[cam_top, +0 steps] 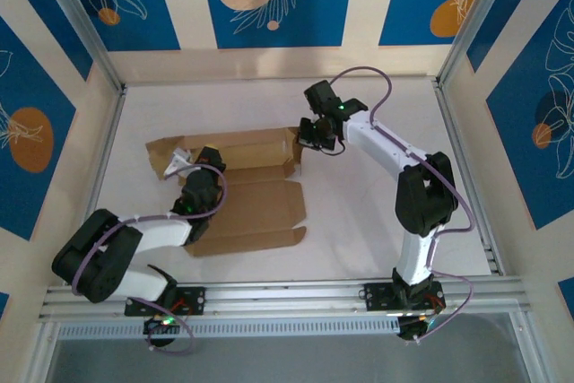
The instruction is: Fold the paper box
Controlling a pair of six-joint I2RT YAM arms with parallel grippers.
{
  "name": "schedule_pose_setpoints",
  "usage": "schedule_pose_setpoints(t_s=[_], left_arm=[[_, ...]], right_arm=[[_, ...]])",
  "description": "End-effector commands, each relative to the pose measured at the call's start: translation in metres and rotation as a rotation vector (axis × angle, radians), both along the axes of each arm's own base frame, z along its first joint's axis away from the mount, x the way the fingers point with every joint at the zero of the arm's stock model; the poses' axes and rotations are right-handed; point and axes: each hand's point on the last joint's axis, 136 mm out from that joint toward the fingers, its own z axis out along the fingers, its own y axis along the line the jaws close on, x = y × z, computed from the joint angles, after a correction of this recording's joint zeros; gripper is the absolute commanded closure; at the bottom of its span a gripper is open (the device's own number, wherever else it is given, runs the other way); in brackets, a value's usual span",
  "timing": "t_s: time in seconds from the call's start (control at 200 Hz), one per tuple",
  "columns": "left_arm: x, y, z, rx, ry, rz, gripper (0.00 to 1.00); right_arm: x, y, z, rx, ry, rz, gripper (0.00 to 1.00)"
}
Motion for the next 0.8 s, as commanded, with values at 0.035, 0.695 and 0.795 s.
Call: schedule_pose_setpoints(t_s=[0.035, 0.695, 0.795], left_arm=[[-0.007, 0.006, 0.003, 0.048, -0.021, 0.024, 1.00], [-0.021, 0.007, -0.007, 0.083, -0.006, -0.007, 1.00], [-0.023, 0.009, -0.009, 0.091, 0.009, -0.003, 1.00]], right_arm=[[-0.014, 0.001, 0.018, -0.045, -0.101, 0.054, 0.81], [-0.050, 0.009, 0.024, -0.167, -0.371, 0.558, 0.68], [-0.039, -0.010, 0.050, -0.269, -0.550, 0.524, 0.56]])
